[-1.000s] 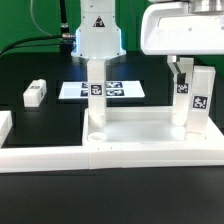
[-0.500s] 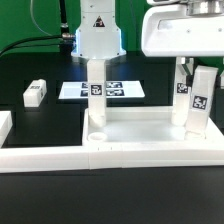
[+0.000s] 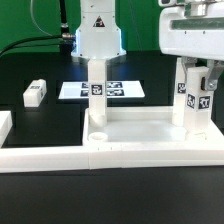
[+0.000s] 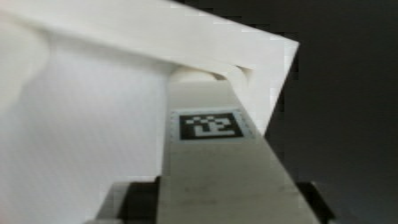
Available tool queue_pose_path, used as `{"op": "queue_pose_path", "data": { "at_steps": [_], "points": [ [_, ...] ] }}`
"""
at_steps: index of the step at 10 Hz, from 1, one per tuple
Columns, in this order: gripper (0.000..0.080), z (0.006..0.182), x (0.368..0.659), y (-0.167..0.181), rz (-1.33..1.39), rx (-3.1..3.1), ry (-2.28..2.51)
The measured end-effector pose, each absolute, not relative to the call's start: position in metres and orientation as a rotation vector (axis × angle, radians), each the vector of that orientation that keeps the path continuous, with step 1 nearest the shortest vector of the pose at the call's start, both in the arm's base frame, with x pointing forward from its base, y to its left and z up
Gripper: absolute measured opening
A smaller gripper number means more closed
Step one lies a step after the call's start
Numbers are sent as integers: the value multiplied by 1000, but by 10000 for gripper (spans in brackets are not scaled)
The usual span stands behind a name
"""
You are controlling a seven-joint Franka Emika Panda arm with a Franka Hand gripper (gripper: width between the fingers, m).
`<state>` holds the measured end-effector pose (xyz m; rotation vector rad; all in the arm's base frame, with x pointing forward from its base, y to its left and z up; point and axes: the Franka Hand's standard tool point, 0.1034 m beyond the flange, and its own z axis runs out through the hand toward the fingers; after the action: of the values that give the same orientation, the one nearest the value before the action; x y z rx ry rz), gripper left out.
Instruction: Assemble desk
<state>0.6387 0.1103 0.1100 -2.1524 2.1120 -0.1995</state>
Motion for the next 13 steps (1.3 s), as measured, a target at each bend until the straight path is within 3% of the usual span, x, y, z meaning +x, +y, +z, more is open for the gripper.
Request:
{"op": "queue_pose_path", "data": {
  "at_steps": [2, 5, 6, 7, 8, 9, 13],
  "points": [
    [296, 109, 640, 115, -135, -1784, 2368],
    [296, 109, 640, 115, -122, -1709, 2412],
    [348, 111, 642, 114, -148, -1789, 2343],
    [348, 115, 647, 111, -273, -2026, 2072],
    [553, 117, 646, 108, -355, -2109, 1932],
    [622, 117, 646, 108, -355, -2109, 1932],
    [648, 117, 646, 108, -355, -2109, 1932]
  ]
}}
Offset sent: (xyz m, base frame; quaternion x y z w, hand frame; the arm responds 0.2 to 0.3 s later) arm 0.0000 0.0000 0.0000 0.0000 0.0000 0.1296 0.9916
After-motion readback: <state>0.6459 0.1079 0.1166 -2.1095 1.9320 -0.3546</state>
